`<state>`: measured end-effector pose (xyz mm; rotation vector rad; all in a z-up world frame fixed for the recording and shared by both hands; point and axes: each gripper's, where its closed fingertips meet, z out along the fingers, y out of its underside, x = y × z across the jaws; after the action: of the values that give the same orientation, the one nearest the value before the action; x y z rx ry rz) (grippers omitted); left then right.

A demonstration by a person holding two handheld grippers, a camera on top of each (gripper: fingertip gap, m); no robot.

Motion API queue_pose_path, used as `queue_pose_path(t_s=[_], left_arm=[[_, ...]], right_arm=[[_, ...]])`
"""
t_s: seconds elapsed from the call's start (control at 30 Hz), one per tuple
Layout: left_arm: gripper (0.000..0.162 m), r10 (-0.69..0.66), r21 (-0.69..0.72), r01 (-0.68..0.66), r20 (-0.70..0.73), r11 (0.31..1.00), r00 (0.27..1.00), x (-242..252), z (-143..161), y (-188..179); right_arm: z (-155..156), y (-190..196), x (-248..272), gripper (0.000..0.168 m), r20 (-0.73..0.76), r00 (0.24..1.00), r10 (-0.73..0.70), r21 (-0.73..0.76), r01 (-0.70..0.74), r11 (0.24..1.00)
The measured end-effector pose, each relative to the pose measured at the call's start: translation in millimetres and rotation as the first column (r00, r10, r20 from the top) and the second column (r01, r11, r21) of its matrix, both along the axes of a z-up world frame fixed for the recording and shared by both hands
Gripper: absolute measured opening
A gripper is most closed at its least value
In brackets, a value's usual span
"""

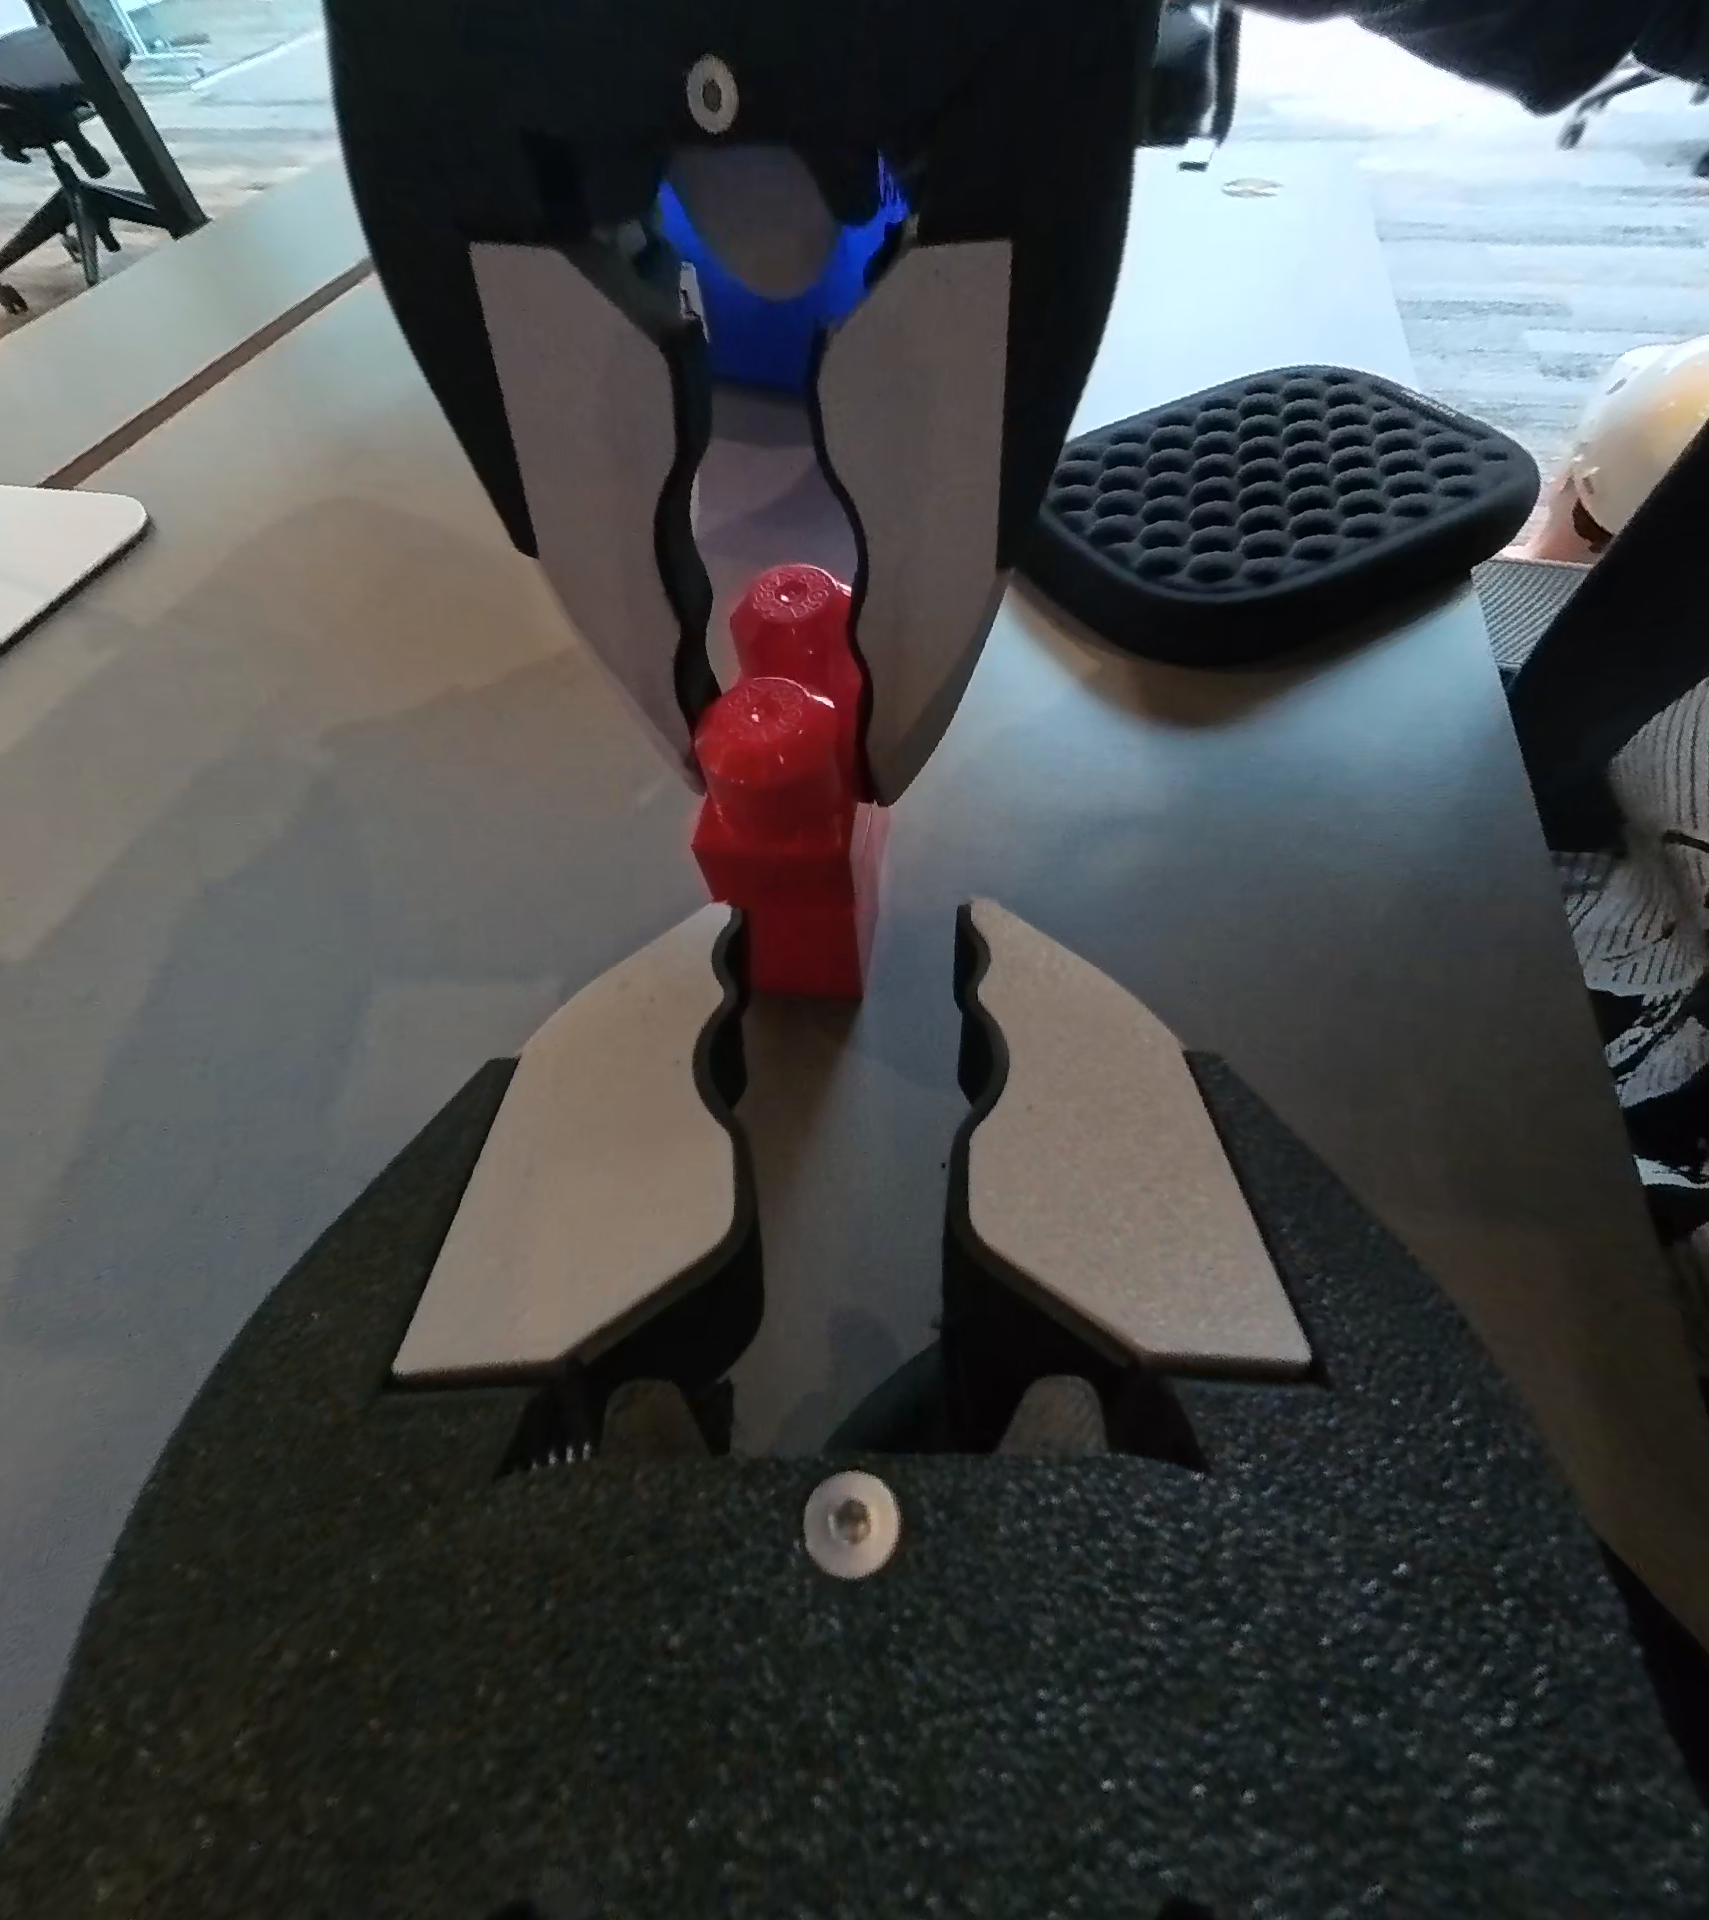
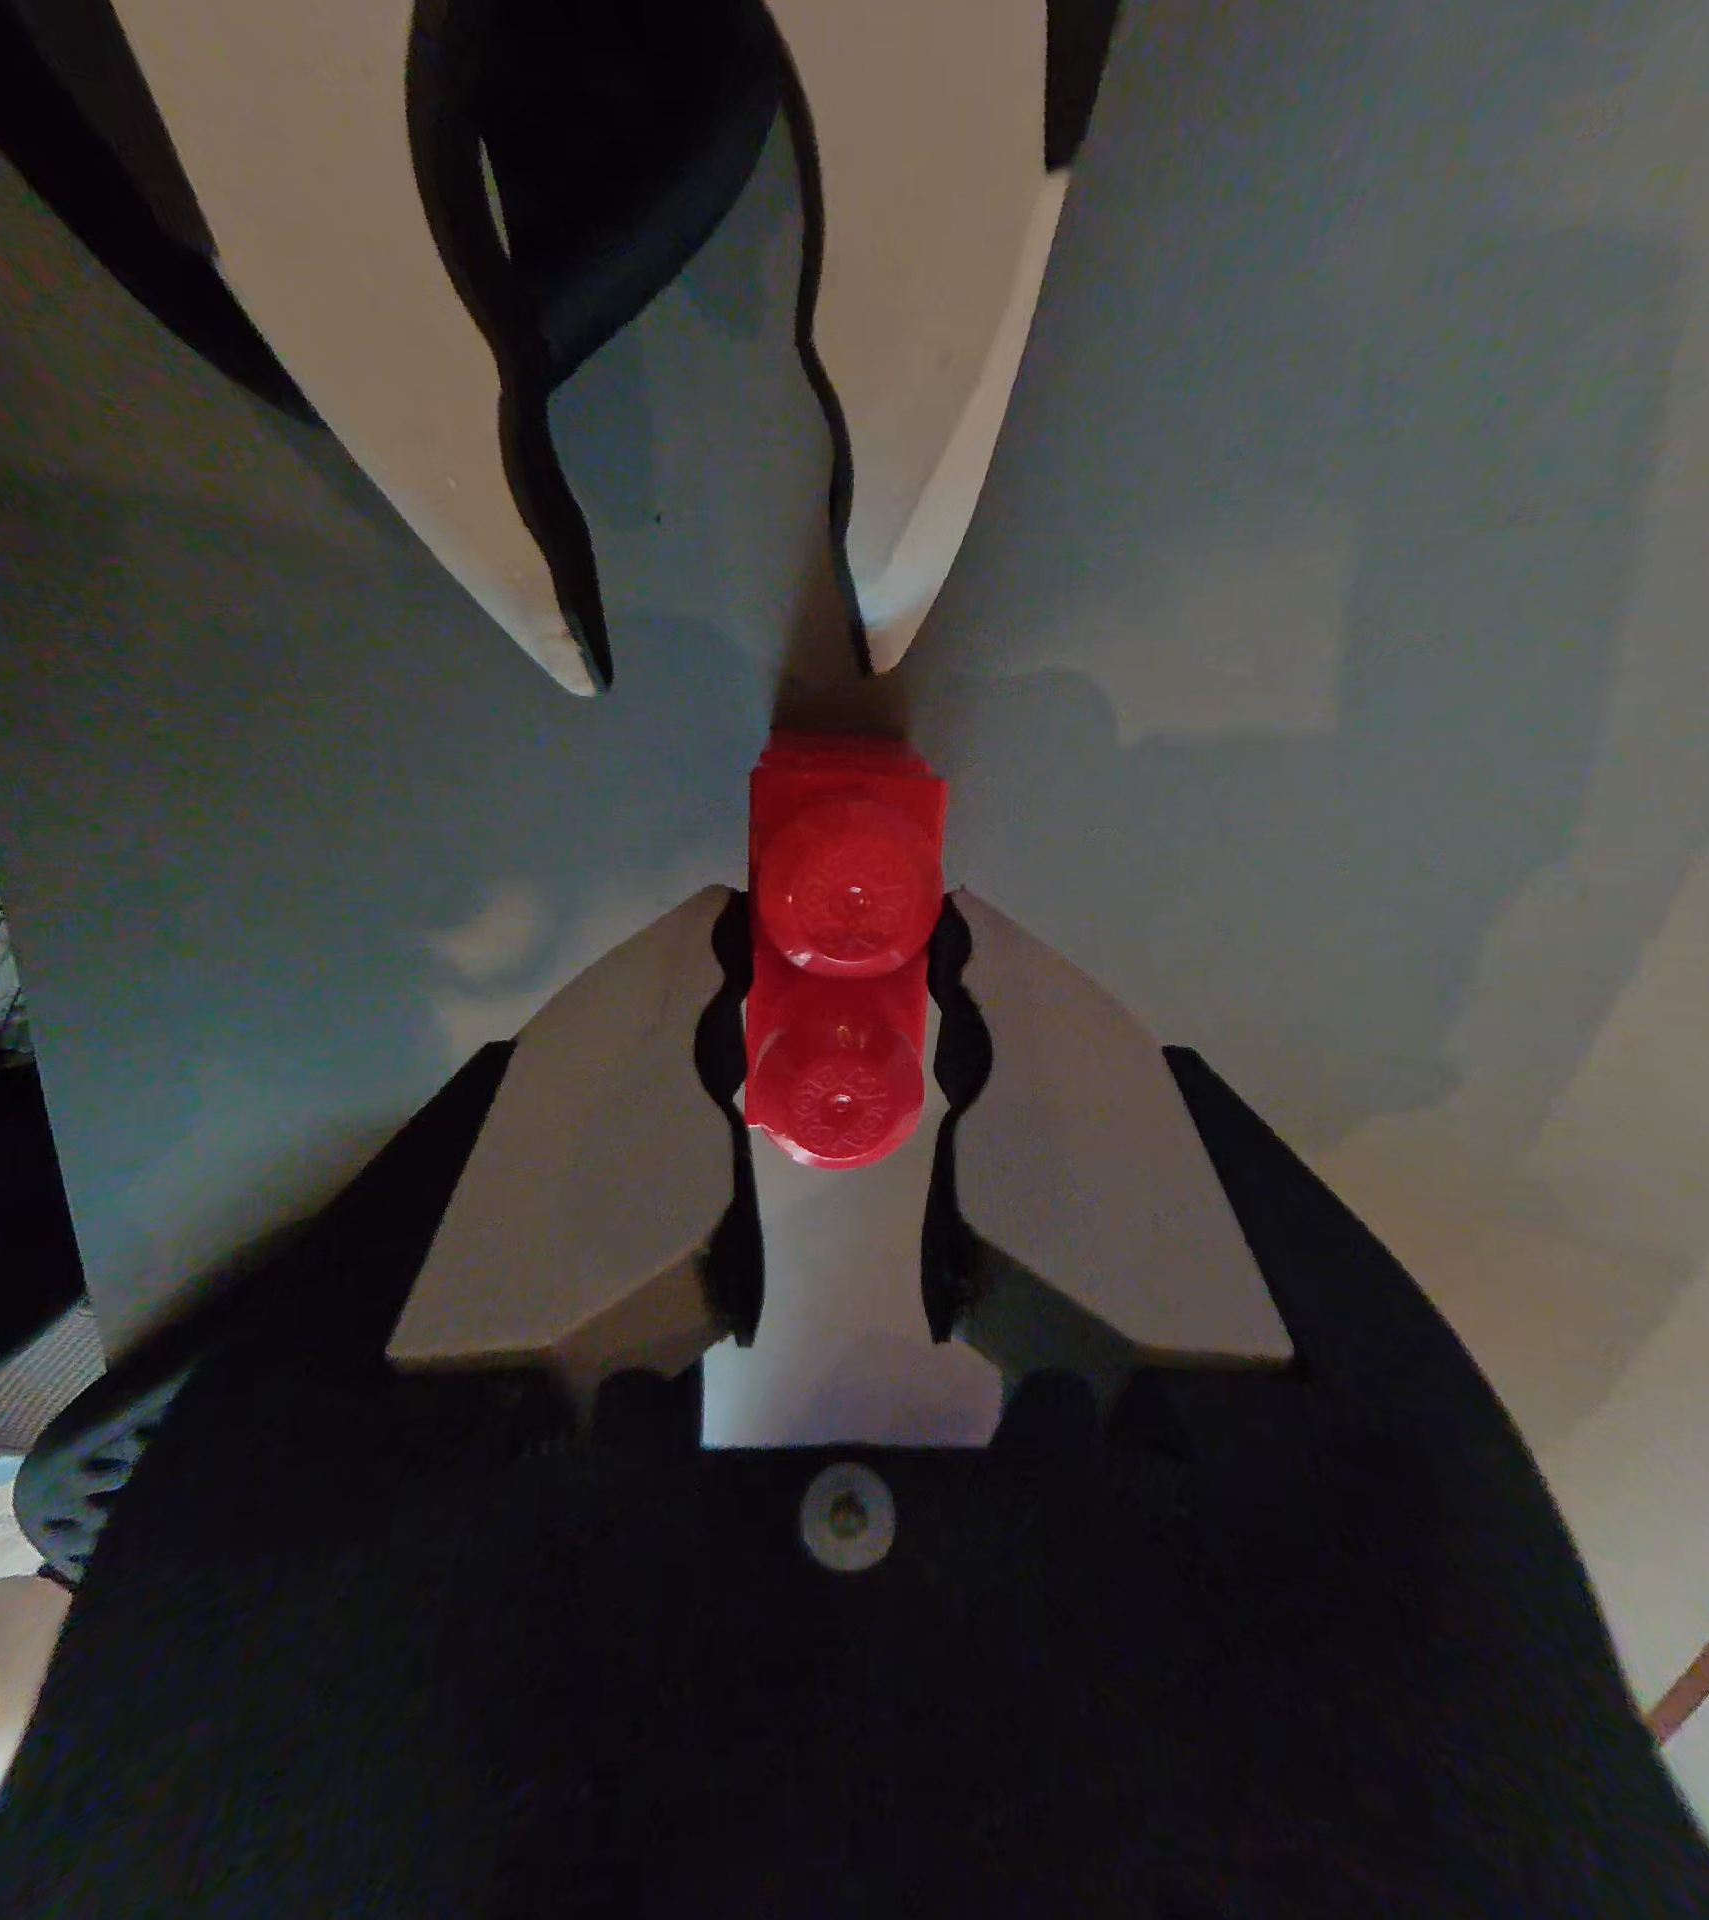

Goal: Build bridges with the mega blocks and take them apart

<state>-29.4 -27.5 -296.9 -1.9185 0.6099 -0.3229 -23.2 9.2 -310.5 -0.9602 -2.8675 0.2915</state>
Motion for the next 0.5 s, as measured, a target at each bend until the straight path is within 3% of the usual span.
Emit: queue_pose_path(t_s=[0.23,0.5], left_arm=[[0.037,-0.004,-0.002,0.004,0.012,1.000,1.000,0.2,0.4,0.1],[0.037,-0.009,-0.010,0.009,0.000,1.000,1.000,1.1,-1.8,0.2]], right_arm=[[-0.9,-1.1,-0.2,0.033,-0.047,0.999,-0.006,-0.068,0.002,0.998],[-1.4,-1.3,0.1,0.033,-0.029,0.999,0.018,-0.018,-0.019,1.000]])
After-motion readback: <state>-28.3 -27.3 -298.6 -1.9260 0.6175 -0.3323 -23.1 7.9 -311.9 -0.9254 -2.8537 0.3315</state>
